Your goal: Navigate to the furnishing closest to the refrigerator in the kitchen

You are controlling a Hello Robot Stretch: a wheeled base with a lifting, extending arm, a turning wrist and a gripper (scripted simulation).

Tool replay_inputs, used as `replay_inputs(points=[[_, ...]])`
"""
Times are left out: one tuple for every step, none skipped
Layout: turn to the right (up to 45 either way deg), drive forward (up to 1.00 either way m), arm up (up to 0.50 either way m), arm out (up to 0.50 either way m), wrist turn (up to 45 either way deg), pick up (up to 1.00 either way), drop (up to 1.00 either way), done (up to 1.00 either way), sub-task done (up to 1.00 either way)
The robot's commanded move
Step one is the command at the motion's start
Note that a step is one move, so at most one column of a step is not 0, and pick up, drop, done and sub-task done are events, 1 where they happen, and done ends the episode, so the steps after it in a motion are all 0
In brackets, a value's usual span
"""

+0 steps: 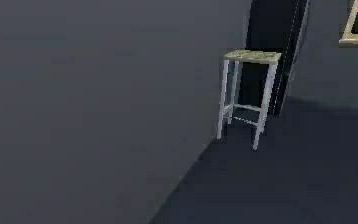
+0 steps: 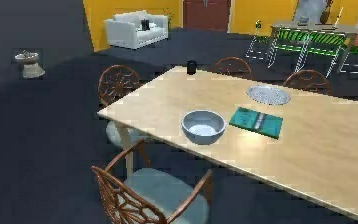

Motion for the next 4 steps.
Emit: replay_inputs(points=[[-45.0,0.0,0.0,0.0,0.0,0.0,0.0,0.0,0.0],[-45.0,0.0,0.0,0.0,0.0,0.0,0.0,0.0,0.0],[-18.0,0.0,0.0,0.0,0.0,0.0,0.0,0.0,0.0],[0.0,0.1,0.0,0.0,0.0,0.0,0.0,0.0,0.0]])
